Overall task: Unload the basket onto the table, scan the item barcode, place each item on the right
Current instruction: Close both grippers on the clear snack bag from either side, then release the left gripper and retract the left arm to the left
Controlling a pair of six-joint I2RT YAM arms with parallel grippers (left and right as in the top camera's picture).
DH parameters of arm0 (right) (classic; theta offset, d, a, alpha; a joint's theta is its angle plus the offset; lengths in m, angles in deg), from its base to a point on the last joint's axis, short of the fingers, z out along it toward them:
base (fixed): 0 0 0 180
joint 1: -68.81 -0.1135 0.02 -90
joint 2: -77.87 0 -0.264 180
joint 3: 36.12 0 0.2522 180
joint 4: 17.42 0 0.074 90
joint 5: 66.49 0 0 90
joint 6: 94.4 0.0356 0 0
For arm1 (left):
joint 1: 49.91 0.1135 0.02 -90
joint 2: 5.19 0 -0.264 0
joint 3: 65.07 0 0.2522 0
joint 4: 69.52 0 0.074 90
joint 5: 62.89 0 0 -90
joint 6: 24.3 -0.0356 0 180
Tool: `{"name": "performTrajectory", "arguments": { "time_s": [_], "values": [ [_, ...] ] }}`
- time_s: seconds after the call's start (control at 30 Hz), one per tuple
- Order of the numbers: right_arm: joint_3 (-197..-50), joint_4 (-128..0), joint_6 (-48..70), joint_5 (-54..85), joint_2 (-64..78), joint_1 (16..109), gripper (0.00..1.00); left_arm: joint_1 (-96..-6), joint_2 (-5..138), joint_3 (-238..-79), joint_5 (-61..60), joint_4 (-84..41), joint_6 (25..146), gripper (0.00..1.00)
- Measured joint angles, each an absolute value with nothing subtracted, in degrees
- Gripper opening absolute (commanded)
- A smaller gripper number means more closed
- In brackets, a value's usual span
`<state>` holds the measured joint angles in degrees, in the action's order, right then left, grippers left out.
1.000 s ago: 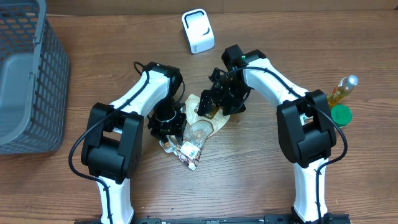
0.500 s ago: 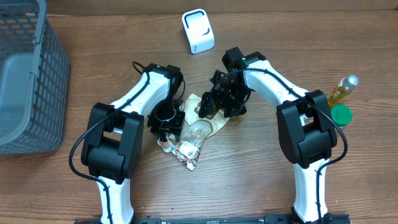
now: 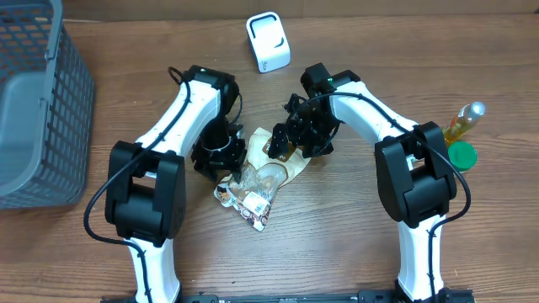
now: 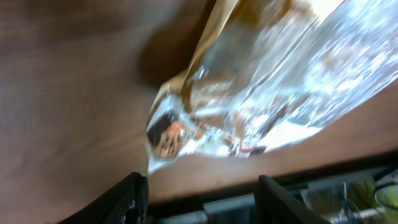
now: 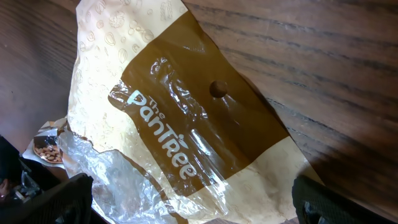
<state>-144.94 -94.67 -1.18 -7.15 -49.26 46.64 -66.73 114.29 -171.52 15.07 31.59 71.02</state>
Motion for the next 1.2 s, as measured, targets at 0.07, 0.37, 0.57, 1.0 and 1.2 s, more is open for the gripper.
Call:
{"name": "performTrajectory", "arguments": {
  "time_s": [0.07,0.37,0.57,1.0,1.2],
  "values": [
    [-144.9,-94.7,-1.2,-7.1,-49.3,46.6,1.00,-66.6,114.3,-171.0,15.1,31.9,71.1,0.52],
    [-144.9,-95.3,-1.2,-7.1,-49.3,46.6,1.00,-66.8,114.3,-161.6,14.8,23.2,71.3,0.47],
    [-144.8,-96.7,-1.2,-7.0,-49.3,46.6,0.93,-66.8,114.3,-157.2,14.7,17.6,71.5,0.45],
    [-144.2,-97.1,-1.2,-7.8,-49.3,45.5,0.86,-66.8,114.3,-156.8,14.2,15.4,71.5,0.44],
    [-144.2,-96.1,-1.2,-10.3,-49.3,43.3,0.86,-66.8,114.3,-156.8,14.2,14.9,71.5,0.45]
  ]
}}
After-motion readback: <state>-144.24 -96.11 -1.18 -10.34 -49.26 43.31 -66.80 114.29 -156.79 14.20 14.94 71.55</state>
